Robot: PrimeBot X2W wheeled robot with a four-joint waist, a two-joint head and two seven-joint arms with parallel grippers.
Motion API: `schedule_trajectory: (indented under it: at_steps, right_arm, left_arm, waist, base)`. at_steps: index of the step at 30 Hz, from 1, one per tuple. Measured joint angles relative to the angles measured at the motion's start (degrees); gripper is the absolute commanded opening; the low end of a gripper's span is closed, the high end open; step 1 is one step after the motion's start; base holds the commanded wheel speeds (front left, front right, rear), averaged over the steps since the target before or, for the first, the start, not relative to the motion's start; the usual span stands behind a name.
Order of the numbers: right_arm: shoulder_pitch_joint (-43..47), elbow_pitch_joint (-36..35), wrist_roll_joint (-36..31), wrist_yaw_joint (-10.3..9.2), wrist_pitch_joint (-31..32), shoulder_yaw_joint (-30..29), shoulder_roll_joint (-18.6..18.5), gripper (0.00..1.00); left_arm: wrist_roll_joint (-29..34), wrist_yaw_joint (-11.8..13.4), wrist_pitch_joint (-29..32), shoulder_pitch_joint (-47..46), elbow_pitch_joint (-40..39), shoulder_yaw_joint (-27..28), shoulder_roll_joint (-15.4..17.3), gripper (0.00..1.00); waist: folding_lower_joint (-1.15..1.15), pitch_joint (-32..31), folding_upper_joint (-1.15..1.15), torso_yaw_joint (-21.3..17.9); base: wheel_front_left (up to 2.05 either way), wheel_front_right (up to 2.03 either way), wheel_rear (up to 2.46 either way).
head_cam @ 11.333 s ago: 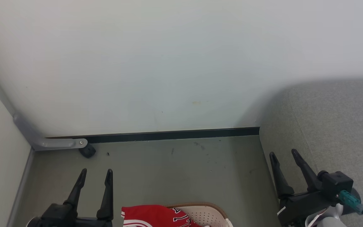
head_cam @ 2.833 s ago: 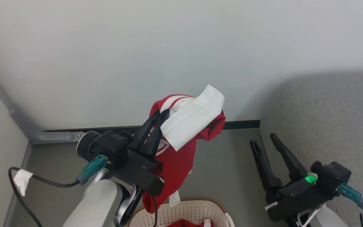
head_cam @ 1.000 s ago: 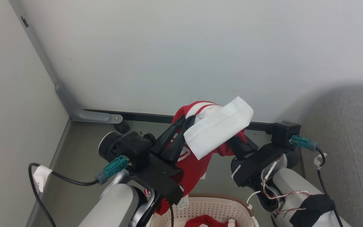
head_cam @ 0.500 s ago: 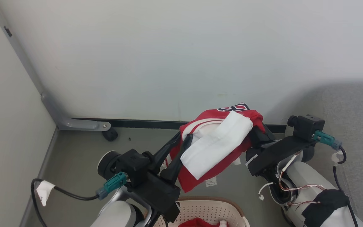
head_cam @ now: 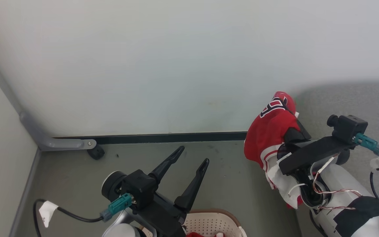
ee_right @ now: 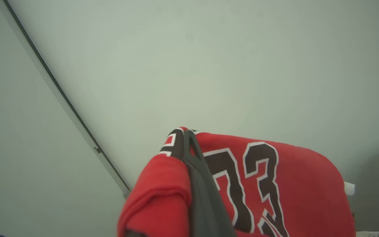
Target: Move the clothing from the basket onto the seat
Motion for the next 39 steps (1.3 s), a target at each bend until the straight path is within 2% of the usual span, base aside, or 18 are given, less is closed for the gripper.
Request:
schedule_trajectory:
  at_steps: [11,25,34,39]
  right_arm:
    - [5.14,-7.78,-1.78,-0.15,-0.01,-5.3,-1.62,0.0]
    - [10.44,-17.26,-7.21,-1.89,-0.02,-10.39,-4.81,0.0]
    - [13.12,-22.34,-8.02,-3.12,-0.03,-15.07,-5.77,0.0]
    - [13.77,-24.82,-8.69,-3.14,-0.03,-16.55,-5.9,0.0]
  left_arm:
    - [0.0,0.53,0.52,1.07,-2.33,0.13,0.64,1.0]
    - [-0.44,0.67,0.45,2.01,-3.65,0.46,0.83,1.0]
    - [-0.43,0.52,0.8,1.99,-4.34,-0.44,1.18,1.0]
    - [-0.4,0.51,1.12,1.96,-4.47,-1.04,1.23,1.0]
  waist:
    - [0.0,0.11,0.0,-4.96]
    - [0.0,1.65,0.0,-13.96]
    - [0.0,2.52,0.0,-19.36]
    - [0.0,3.27,0.0,-22.12]
  base:
    - [0.0,0.0,0.0]
    - [0.0,0.0,0.0]
    - [0.0,0.0,0.0]
    - [0.0,0.0,0.0]
